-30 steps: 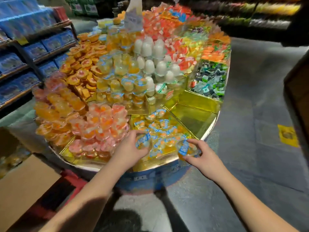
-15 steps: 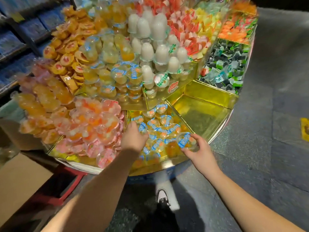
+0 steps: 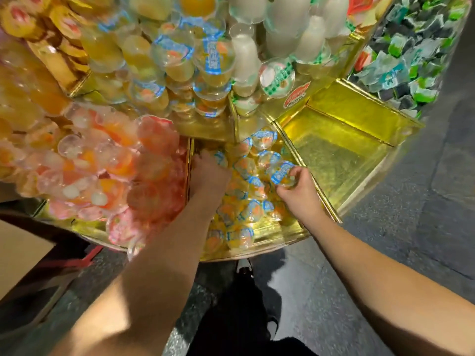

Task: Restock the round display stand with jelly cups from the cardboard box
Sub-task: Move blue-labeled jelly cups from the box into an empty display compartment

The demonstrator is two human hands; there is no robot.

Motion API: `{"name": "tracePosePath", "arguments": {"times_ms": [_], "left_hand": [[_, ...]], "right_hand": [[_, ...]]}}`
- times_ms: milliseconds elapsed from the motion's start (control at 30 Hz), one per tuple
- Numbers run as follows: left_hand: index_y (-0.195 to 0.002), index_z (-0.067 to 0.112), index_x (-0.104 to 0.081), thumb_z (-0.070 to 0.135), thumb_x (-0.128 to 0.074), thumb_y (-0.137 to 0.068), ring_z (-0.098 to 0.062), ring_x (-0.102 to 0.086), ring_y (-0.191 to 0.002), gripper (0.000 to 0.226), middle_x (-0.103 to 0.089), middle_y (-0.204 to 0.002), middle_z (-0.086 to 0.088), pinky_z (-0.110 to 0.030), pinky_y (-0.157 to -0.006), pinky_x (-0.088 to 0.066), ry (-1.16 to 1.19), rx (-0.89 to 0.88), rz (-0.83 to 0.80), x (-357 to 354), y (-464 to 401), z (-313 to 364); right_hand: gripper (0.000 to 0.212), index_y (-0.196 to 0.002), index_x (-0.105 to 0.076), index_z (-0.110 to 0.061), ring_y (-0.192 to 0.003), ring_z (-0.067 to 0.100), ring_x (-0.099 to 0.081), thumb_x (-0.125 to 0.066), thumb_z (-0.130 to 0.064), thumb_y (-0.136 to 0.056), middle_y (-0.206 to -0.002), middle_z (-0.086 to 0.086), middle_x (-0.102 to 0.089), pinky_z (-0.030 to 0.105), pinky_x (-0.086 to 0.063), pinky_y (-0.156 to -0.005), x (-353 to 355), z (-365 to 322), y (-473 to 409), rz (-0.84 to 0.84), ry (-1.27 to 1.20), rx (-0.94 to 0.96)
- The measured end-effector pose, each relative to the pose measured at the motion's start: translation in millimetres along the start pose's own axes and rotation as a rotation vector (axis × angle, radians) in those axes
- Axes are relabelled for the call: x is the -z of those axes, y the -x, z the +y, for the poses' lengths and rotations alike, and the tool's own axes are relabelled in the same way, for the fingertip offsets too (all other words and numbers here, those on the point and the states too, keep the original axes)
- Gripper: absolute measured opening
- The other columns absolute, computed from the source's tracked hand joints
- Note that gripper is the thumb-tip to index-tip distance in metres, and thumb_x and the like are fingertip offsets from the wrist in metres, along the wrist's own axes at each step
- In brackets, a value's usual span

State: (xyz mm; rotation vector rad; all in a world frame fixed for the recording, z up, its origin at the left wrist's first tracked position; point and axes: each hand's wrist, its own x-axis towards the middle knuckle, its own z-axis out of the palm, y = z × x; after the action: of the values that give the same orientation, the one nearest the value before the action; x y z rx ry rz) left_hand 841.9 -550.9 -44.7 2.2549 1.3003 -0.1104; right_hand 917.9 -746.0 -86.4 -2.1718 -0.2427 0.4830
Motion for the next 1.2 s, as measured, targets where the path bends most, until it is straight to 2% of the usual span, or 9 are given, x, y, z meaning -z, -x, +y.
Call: {"name": "tracePosePath", "arguments": {"times_ms": [167, 500, 633, 767, 900, 1033, 1133, 1167, 1200], "left_hand": [[-0.130, 0.006, -0.039, 0.036, -0.072, -0.082, -0.040, -0.056, -0.115, 0.065, -0.043, -0.135, -0.014, -0.044, -0.087, -0.047, 0.009, 0.000, 0.022, -14.3, -18.2, -3.3], [-0.125, -0.002, -0.047, 0.055, -0.071, -0.081, -0.035, -0.050, -0.115, 0.076, -0.049, -0.127, -0.021, -0.040, -0.095, -0.045, 0.044, -0.048, 0.202, -29.3, -30.2, -8.5], [-0.122, -0.001, -0.050, 0.034, -0.072, -0.086, -0.035, -0.055, -0.109, 0.054, -0.040, -0.134, -0.020, -0.038, -0.089, -0.045, 0.332, 0.053, 0.171, -29.8, -17.5, -6.2], [-0.121, -0.001, -0.047, 0.020, -0.073, -0.086, -0.036, -0.058, -0.105, 0.048, -0.035, -0.139, -0.021, -0.040, -0.082, -0.048, 0.562, 0.201, 0.198, -37.6, -15.3, -4.5], [-0.116, -0.001, -0.046, 0.008, -0.069, -0.088, -0.031, -0.062, -0.096, 0.037, -0.052, -0.123, -0.021, -0.023, -0.066, -0.040, 0.755, 0.302, 0.214, -41.1, -21.0, -5.1], [-0.103, 0.011, -0.044, 0.009, -0.066, -0.090, -0.023, -0.059, -0.083, 0.026, -0.060, -0.101, -0.013, -0.022, -0.062, -0.039, 0.920, 0.430, 0.229, -44.8, -25.9, -6.7], [-0.125, 0.011, -0.048, 0.020, -0.061, -0.095, -0.018, -0.057, -0.083, 0.034, -0.062, -0.100, -0.004, -0.020, -0.050, -0.036, 1.256, 0.559, 0.088, -39.1, -26.9, -8.0], [-0.136, 0.009, -0.043, 0.022, -0.058, -0.096, -0.016, -0.059, -0.084, 0.045, -0.063, -0.100, 0.001, -0.020, -0.052, -0.038, 0.999, 0.578, 0.048, -43.9, -25.8, -11.1], [-0.139, 0.005, -0.043, 0.023, -0.054, -0.097, -0.015, -0.062, -0.083, 0.047, -0.063, -0.095, 0.003, -0.022, -0.057, -0.045, 1.041, 0.654, -0.020, -45.6, -29.7, -13.2]], "right_hand": [[0.039, -0.091, -0.045, -0.014, -0.095, 0.031, -0.051, -0.075, -0.005, -0.068, -0.096, 0.003, -0.049, 0.041, -0.040, -0.086, -20.6, 0.1, -17.4, 0.094, 0.055, 0.096], [0.040, -0.084, -0.040, -0.012, -0.093, 0.020, -0.043, -0.079, -0.011, -0.075, -0.098, 0.001, -0.043, 0.033, -0.039, -0.084, -41.3, -7.2, -32.1, 0.111, 0.090, 0.112], [0.047, -0.093, -0.039, -0.013, -0.097, 0.014, -0.040, -0.082, -0.023, -0.076, -0.108, 0.002, -0.038, 0.022, -0.033, -0.084, -42.5, -2.6, -25.2, 0.070, 0.068, 0.102], [0.040, -0.098, -0.039, -0.016, -0.096, 0.017, -0.044, -0.075, -0.028, -0.085, -0.108, 0.001, -0.041, 0.029, -0.038, -0.080, -40.8, -3.8, -24.0, 0.044, 0.063, 0.034], [0.038, -0.098, -0.039, -0.016, -0.093, 0.018, -0.046, -0.074, -0.027, -0.087, -0.107, 0.002, -0.043, 0.022, -0.031, -0.070, -38.1, -7.1, -25.3, 0.042, 0.044, 0.011], [0.038, -0.098, -0.040, -0.017, -0.088, 0.017, -0.045, -0.074, -0.030, -0.087, -0.106, 0.001, -0.044, 0.026, -0.032, -0.068, -34.2, -7.5, -24.0, 0.035, 0.070, 0.002], [0.038, -0.098, -0.041, -0.017, -0.089, 0.018, -0.047, -0.075, -0.028, -0.086, -0.107, 0.000, -0.044, 0.021, -0.028, -0.064, -32.0, -9.5, -24.6, 0.050, 0.081, 0.014], [0.038, -0.098, -0.042, -0.016, -0.089, 0.018, -0.047, -0.075, -0.027, -0.086, -0.107, 0.000, -0.044, 0.021, -0.027, -0.063, -31.2, -10.7, -25.1, 0.051, 0.084, 0.019], [0.037, -0.098, -0.042, -0.016, -0.089, 0.017, -0.047, -0.075, -0.026, -0.085, -0.107, 0.000, -0.044, 0.021, -0.027, -0.063, -30.9, -10.9, -26.2, 0.052, 0.086, 0.023]]}}
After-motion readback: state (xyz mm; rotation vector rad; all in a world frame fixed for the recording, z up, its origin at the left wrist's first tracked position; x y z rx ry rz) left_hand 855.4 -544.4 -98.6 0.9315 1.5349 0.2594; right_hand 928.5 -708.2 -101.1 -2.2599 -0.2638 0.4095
